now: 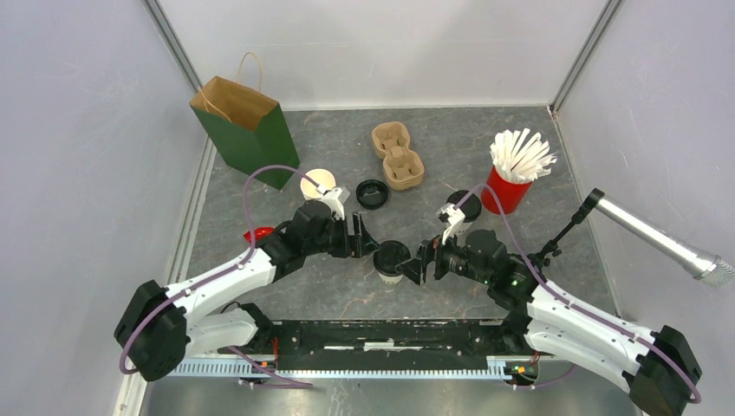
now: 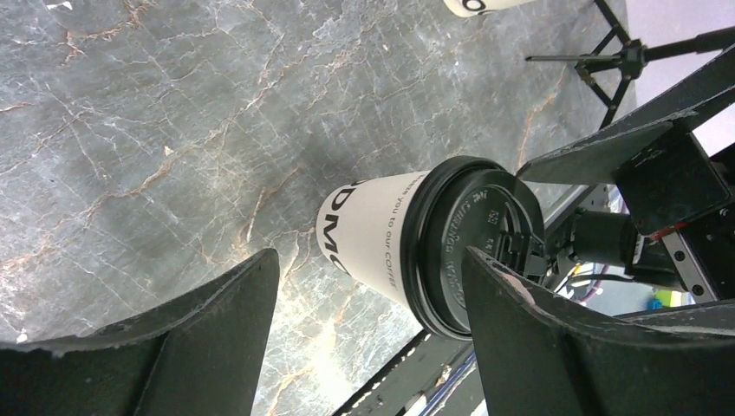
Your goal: Pack the takeout coffee
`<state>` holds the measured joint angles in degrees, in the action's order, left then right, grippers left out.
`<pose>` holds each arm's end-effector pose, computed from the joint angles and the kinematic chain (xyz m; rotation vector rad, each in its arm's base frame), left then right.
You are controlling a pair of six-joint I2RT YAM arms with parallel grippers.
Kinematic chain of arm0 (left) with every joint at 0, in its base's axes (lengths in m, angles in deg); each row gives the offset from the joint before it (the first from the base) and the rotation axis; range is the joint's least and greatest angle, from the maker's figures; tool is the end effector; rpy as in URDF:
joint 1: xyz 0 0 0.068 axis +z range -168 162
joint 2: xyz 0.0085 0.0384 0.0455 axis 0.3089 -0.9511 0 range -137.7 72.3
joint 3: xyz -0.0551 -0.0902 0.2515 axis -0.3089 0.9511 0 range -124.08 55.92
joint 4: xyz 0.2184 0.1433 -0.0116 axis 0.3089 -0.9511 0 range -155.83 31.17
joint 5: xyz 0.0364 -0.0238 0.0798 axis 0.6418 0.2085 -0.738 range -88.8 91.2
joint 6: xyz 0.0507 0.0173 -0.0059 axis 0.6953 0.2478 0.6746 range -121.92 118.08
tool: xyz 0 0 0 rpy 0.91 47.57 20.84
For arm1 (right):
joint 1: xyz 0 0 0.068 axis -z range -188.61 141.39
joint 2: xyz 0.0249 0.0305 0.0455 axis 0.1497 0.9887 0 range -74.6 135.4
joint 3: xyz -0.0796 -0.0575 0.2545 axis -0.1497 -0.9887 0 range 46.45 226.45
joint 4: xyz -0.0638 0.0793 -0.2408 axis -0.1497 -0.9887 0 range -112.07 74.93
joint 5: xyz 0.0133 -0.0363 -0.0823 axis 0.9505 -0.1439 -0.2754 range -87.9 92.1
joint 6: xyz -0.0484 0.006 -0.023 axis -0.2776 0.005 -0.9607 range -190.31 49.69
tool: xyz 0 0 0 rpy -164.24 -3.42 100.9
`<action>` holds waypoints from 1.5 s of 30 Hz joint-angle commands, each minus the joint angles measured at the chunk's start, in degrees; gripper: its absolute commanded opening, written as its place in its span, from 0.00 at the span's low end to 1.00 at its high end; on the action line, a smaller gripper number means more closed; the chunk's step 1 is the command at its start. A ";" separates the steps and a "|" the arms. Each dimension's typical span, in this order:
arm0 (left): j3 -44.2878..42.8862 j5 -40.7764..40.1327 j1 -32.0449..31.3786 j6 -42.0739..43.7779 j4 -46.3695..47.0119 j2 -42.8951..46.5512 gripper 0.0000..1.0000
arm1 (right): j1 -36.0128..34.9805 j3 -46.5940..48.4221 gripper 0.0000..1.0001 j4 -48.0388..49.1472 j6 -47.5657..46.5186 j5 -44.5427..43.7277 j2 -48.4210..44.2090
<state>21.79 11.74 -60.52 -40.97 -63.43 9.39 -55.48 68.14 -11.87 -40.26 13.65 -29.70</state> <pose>0.1683 -0.1631 0.2231 0.1858 2.3173 -0.9791 0.1206 0.1393 0.2212 -0.4469 2.0227 1.0633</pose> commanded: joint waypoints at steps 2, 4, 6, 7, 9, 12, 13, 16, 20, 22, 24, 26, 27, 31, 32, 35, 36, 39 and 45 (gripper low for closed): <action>-1.40 4.49 0.75 3.97 3.80 -2.48 0.81 | 0.03 -4.74 0.98 5.08 11.88 -1.50 -3.67; -1.15 5.82 0.78 3.39 4.42 -3.70 0.78 | 0.03 -6.61 0.96 8.27 14.72 -0.63 -3.79; -1.23 7.11 0.84 2.82 6.25 -4.65 0.74 | 0.03 -7.62 0.93 11.31 16.54 0.19 -3.20; -1.16 7.50 0.79 2.30 6.32 -4.96 0.72 | 0.02 -7.67 0.92 11.86 16.87 0.33 -2.62; -0.91 7.65 0.79 1.12 5.76 -4.88 0.67 | 0.03 -7.11 0.90 11.90 16.97 0.17 -1.63; -0.34 7.52 0.77 -0.51 4.96 -3.76 0.60 | 0.06 -7.23 0.88 13.15 17.59 -0.16 -0.92; 0.00 7.42 0.77 -0.96 4.25 -3.23 0.58 | 0.01 -7.22 0.88 13.37 17.68 -0.22 -0.69; 1.35 6.79 0.76 -2.75 3.55 -1.36 0.54 | 0.02 -7.25 0.87 14.37 18.09 0.09 0.46; 2.41 6.42 0.69 -3.98 3.55 -0.40 0.51 | 0.02 -7.31 0.87 15.42 18.56 0.62 2.28; 2.98 6.41 0.52 -4.79 4.16 -0.36 0.50 | 0.03 -7.25 0.87 15.35 18.52 0.71 2.94; 3.66 6.62 0.28 -5.91 5.74 -0.41 0.50 | 0.03 -7.18 0.87 14.98 17.98 0.32 3.33; 4.21 7.03 0.16 -6.88 7.37 -0.59 0.48 | 0.03 -7.24 0.87 14.85 17.57 -0.18 3.70; 4.29 7.03 0.09 -7.28 7.56 -0.74 0.47 | 0.02 -7.15 0.86 14.88 17.28 -0.39 3.81; 4.73 6.59 -0.41 -8.27 7.68 -0.67 0.45 | 0.03 -6.79 0.82 14.89 15.86 -1.71 4.96; 4.90 6.49 -0.54 -8.50 7.68 -0.23 0.45 | 0.03 -6.82 0.82 15.32 15.73 -1.52 5.28; 5.47 5.60 -0.72 -8.94 7.60 1.79 0.51 | 0.01 -6.84 0.80 15.91 15.51 -1.20 5.63; 5.48 4.88 -0.72 -8.94 7.44 2.57 0.55 | 0.01 -6.76 0.80 15.88 15.49 -1.27 5.67; 4.64 1.95 -0.64 -7.47 5.77 4.24 0.69 | 0.03 -6.71 0.84 15.95 15.61 -1.02 5.41; 1.57 0.53 -0.21 -2.36 5.56 2.99 0.81 | 0.03 -6.46 0.90 15.48 16.36 -1.39 4.61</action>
<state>26.62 14.15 -60.98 -47.68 -58.03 13.10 -55.48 60.60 2.01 -23.78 13.41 -24.28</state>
